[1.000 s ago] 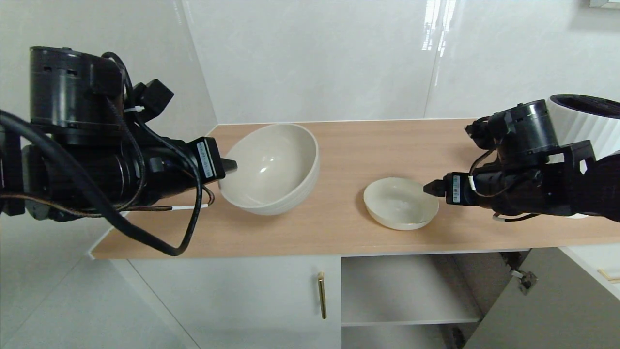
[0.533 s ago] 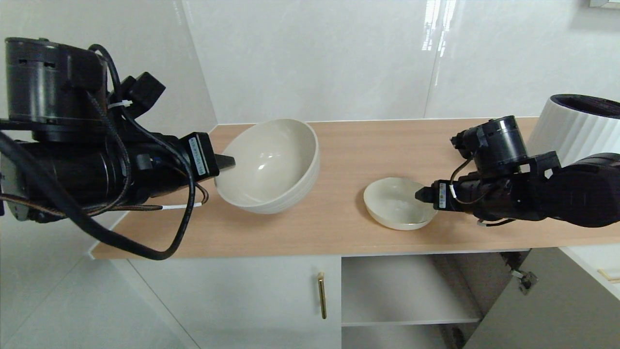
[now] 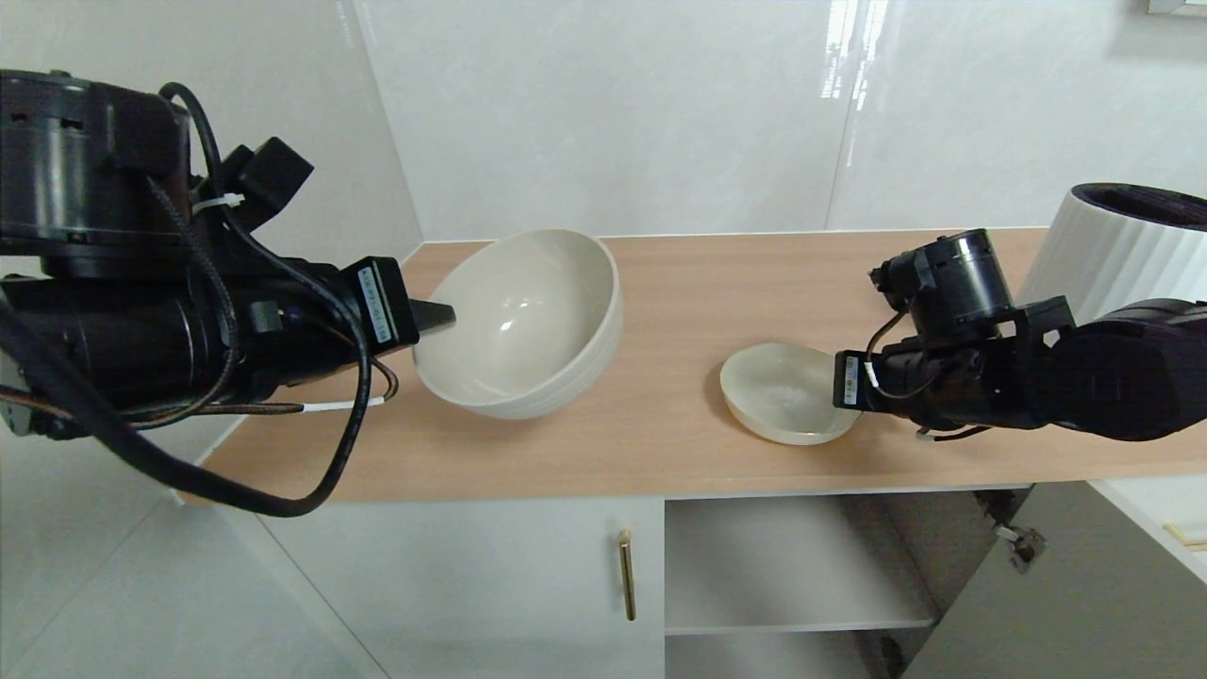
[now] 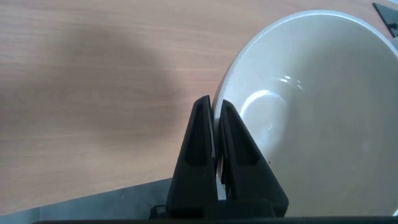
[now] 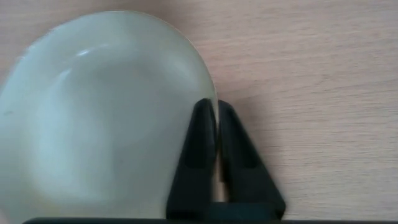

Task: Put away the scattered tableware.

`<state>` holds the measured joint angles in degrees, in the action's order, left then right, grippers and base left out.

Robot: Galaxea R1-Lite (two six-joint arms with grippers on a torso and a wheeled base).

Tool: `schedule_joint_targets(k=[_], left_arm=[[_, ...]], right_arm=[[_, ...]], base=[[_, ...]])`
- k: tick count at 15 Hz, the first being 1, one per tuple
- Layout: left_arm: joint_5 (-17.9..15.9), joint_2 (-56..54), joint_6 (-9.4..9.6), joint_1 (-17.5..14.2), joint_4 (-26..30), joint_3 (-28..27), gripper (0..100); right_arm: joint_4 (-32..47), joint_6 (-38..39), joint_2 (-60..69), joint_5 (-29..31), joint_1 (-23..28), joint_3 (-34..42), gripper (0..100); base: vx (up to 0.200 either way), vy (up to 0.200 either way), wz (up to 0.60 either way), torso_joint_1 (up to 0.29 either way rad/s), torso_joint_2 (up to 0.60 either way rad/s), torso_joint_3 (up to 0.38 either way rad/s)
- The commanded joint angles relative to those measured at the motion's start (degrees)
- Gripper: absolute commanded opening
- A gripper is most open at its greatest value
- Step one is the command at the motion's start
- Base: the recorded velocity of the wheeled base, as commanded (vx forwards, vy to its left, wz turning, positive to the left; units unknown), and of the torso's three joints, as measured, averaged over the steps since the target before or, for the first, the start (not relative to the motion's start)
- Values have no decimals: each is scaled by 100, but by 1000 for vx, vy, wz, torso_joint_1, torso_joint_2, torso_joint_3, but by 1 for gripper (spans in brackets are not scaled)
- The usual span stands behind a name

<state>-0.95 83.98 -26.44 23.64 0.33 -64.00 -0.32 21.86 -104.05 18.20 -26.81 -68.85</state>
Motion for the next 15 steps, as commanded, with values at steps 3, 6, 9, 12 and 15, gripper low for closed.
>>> schedule_joint_targets(k=[3, 6, 9, 12, 15], left_arm=[[-336, -215, -1, 1, 11, 98, 0], [-494, -418, 16, 1, 11, 459, 0], [-485, -593, 7, 115, 11, 968, 0], [-485, -734, 7, 176, 11, 1197, 0], [-485, -734, -1, 264, 11, 1302, 0]], right_arm=[[14, 47, 165, -10, -9, -32, 0], [120, 222, 745, -519, -9, 30, 0], [700, 231, 1334, -924, -9, 74, 0], [1157, 231, 1809, -994, -9, 258, 0], [1183, 222, 2117, -1029, -18, 504, 0]], base=[[0, 0, 0, 0, 0, 0], [0, 0, 0, 0, 0, 0], [0, 0, 0, 0, 0, 0], [0, 0, 0, 0, 0, 0], [-133, 0, 0, 0, 2, 3]])
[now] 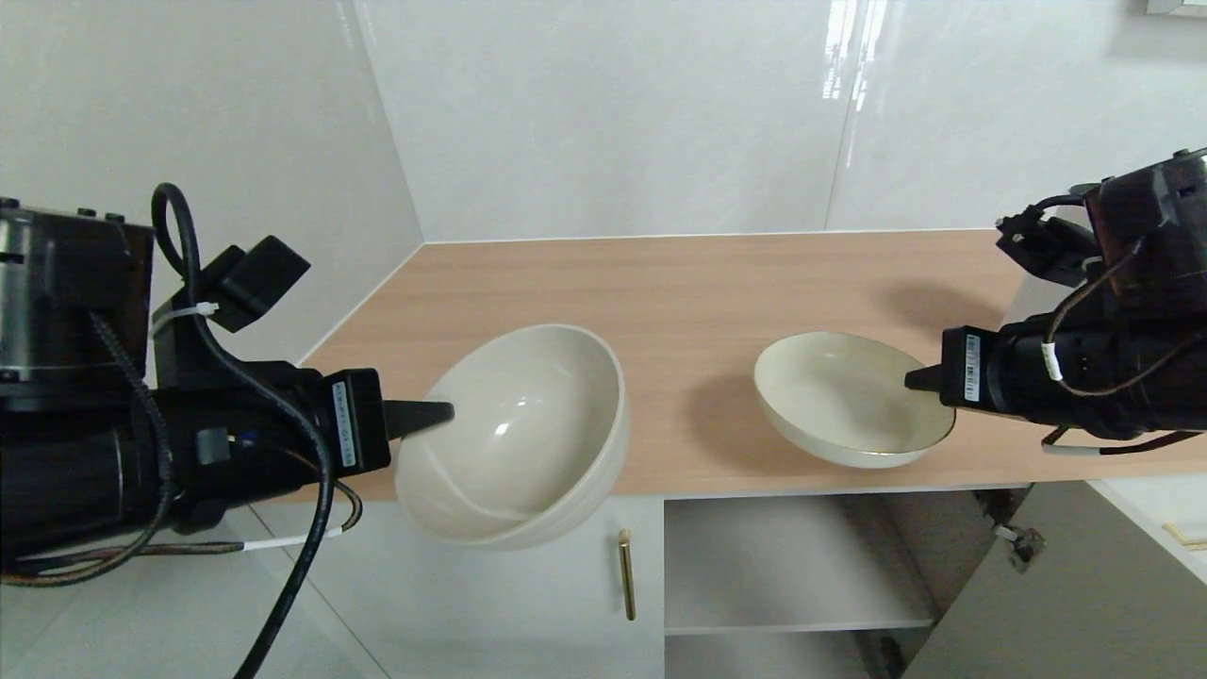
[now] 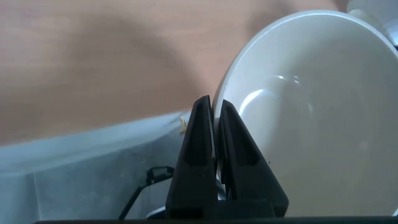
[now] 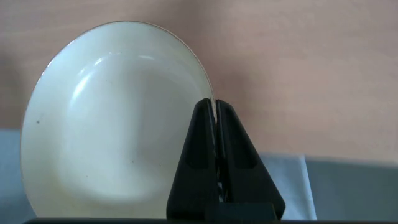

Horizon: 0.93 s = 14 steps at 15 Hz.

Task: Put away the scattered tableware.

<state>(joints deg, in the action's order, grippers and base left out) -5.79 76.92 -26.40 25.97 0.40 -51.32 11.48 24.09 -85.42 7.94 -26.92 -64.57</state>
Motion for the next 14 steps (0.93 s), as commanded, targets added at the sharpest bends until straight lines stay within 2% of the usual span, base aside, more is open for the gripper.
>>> schedule_joint_targets(k=[1, 6, 14], left_arm=[[-1, -19, -5, 40, 4, 79, 0], [-1, -19, 4, 40, -5, 96, 0], [-10, 51, 21, 58, 4, 114, 0]], right_arm=[[3, -1, 254, -3, 2, 94, 0], [-23, -36, 271, 6, 2, 261, 0], [-67, -53, 219, 6, 2, 349, 0]], base=[[-200, 0, 0, 17, 2, 7], [-200, 0, 0, -4, 2, 3], [0, 0, 0, 0, 0, 0]])
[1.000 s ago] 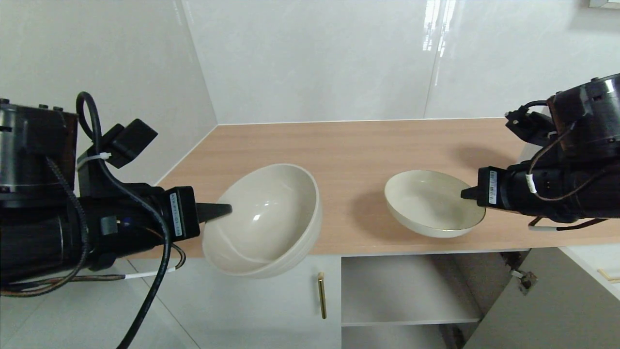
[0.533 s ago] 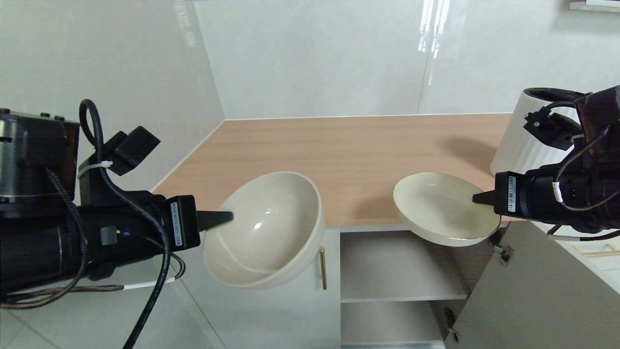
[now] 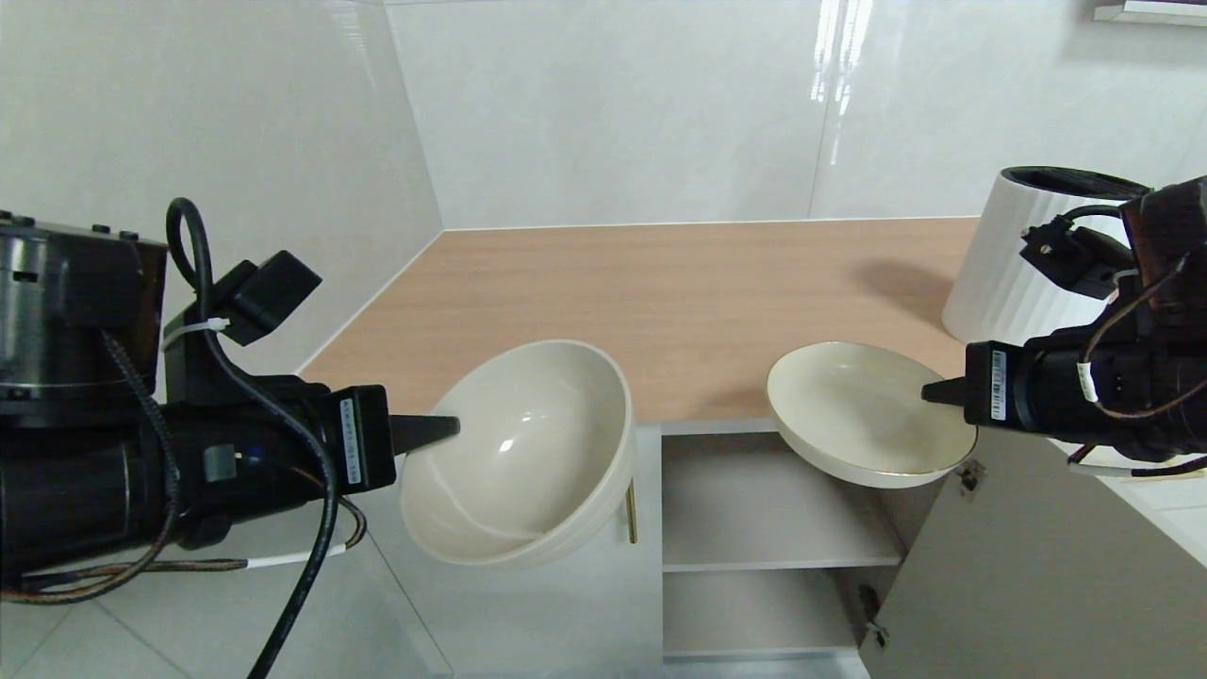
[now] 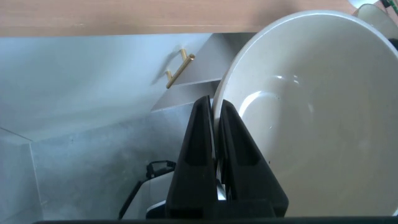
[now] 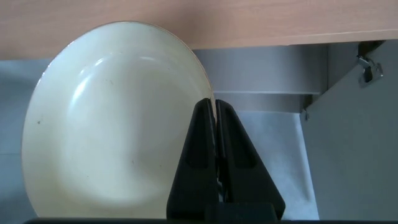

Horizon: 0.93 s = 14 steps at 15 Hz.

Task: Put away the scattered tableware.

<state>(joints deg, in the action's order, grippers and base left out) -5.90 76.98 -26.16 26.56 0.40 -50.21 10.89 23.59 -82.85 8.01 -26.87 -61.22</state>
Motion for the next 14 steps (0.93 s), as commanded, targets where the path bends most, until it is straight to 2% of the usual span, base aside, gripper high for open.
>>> schedule_joint_targets(k=[1, 8, 14], left_arm=[[1, 54, -3, -2, 4, 3, 0], [1, 62, 15, -2, 4, 3, 0], [1, 80, 15, 7, 4, 3, 0]], right_arm=[[-8, -12, -65, 8, -3, 31, 0], [-52, -118, -109, 8, -11, 84, 0], [-95, -126, -144, 8, -3, 110, 0]], base=[[0, 0, 0, 0, 0, 0], [0, 0, 0, 0, 0, 0], [0, 0, 0, -144, 379, 231]])
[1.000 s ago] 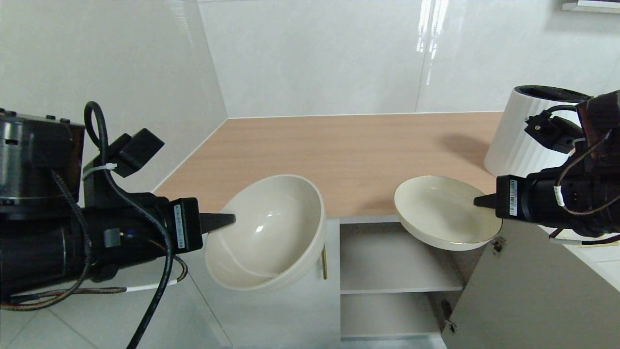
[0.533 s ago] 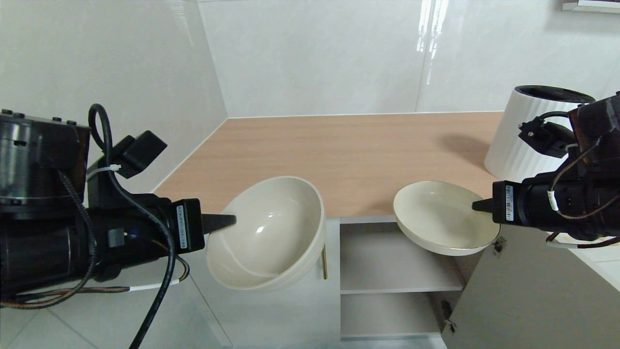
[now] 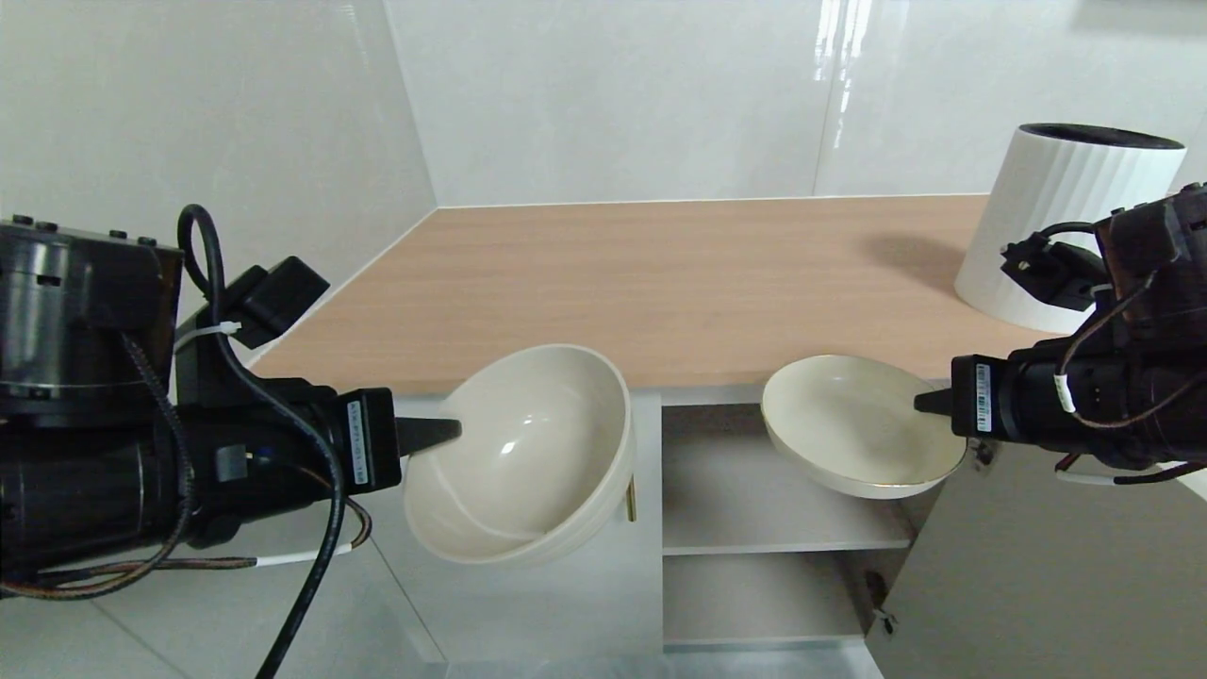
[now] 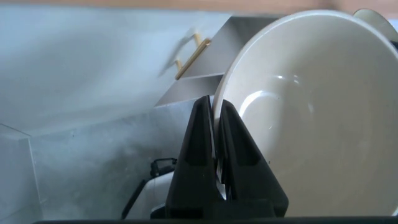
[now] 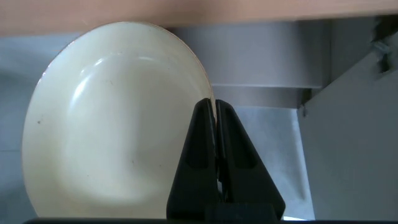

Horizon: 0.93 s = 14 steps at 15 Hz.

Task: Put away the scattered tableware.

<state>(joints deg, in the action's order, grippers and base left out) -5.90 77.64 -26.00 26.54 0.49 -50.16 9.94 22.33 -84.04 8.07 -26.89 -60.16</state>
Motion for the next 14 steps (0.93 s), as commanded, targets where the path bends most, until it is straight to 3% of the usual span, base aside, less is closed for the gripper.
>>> schedule_joint_targets(k=[1, 10, 14], left_arm=[[1, 14, -1, 0, -5, -2, 0], [1, 23, -1, 0, -5, -2, 0], [-8, 23, -1, 0, -5, -2, 0]], right_arm=[[0, -1, -25, 2, -9, 4, 0], [-159, -115, -33, -7, -9, 163, 0], [-167, -115, -68, 2, -9, 171, 0]], base=[[0, 0, 0, -168, 471, 310], [0, 0, 0, -132, 455, 324], [0, 0, 0, -30, 172, 126]])
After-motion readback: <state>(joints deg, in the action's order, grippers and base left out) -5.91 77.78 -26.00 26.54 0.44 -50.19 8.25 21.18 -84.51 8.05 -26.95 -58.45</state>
